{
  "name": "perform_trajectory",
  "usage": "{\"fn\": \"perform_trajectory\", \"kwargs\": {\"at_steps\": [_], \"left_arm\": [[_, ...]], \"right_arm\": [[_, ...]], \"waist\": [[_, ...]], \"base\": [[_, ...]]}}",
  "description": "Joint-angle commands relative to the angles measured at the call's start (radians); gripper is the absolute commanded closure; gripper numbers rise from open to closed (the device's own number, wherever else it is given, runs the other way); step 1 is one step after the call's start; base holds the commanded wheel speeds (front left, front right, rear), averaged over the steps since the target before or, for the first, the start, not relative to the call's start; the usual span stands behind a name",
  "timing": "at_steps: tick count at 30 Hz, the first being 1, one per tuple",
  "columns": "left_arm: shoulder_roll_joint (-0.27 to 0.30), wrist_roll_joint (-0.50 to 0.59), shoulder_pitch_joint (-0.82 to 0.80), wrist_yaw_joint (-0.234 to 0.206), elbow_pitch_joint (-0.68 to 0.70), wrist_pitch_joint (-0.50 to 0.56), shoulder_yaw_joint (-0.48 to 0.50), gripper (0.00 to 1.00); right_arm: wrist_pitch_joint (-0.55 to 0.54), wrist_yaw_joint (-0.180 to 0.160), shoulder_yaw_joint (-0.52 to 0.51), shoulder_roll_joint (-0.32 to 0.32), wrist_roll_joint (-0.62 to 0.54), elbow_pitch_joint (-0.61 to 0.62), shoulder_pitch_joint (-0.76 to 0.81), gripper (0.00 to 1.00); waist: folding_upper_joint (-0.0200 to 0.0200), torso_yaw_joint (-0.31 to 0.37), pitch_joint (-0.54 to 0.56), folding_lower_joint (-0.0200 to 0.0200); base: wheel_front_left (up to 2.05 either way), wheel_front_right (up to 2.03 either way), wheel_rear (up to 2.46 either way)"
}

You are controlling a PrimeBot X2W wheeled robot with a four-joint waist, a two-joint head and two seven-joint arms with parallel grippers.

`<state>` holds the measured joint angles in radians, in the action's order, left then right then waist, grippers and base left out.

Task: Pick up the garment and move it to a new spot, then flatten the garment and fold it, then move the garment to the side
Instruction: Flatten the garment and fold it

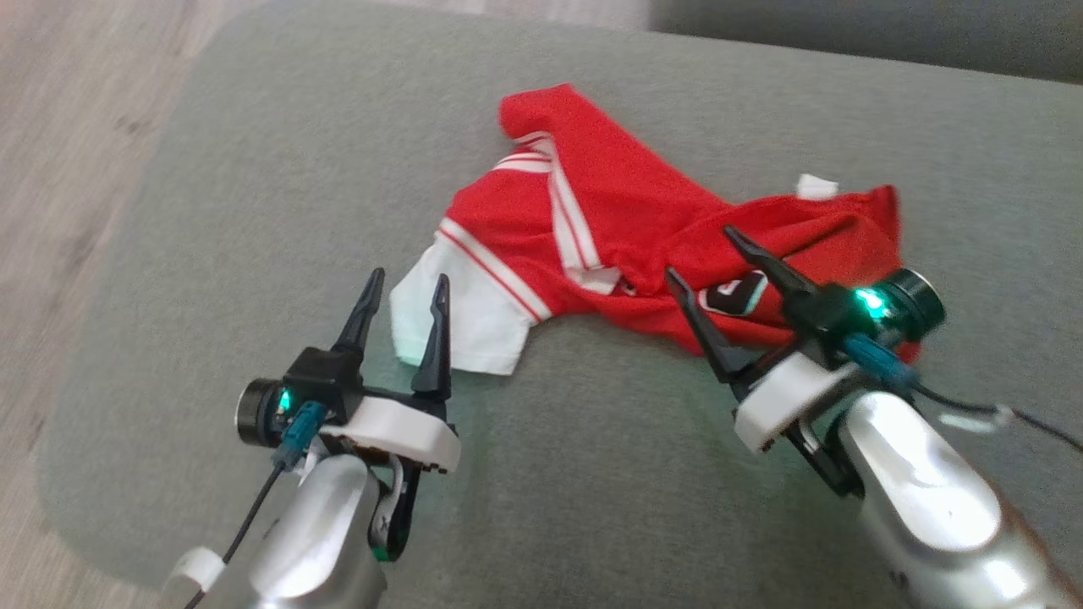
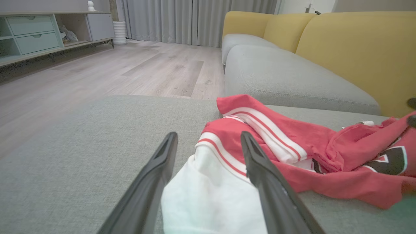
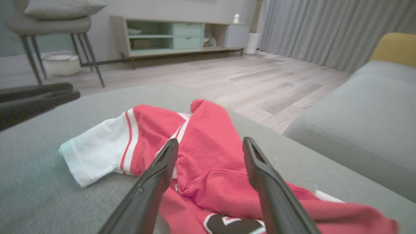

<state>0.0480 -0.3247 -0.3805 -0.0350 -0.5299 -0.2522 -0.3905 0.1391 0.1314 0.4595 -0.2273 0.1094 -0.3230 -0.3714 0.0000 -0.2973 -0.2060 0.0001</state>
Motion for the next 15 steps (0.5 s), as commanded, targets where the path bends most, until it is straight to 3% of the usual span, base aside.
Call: {"fn": "perform_trajectory", "kwargs": {"at_steps": [1, 7, 15], "left_arm": [[0.006, -0.006, -0.017, -0.003, 0.036, -0.009, 0.018, 0.0], [0.003, -0.064, -0.03, -0.015, 0.045, -0.009, -0.048, 0.0], [0.002, -0.11, -0.049, -0.047, 0.054, -0.009, -0.087, 0.0]], "right_arm": [[-0.022, -0.001, 0.056, -0.017, 0.012, -0.006, -0.052, 0.0], [-0.072, -0.001, 0.225, -0.079, 0.046, -0.182, -0.212, 0.0], [-0.052, -0.001, 0.313, -0.092, 0.043, -0.316, -0.31, 0.0]], "waist": [[0.0, -0.049, -0.037, -0.0001], [0.0, -0.12, -0.077, -0.0001], [0.0, -0.141, -0.107, -0.0001]], "base": [[0.0, 0.0, 0.0], [0.0, 0.0, 0.0], [0.0, 0.0, 0.0]]}}
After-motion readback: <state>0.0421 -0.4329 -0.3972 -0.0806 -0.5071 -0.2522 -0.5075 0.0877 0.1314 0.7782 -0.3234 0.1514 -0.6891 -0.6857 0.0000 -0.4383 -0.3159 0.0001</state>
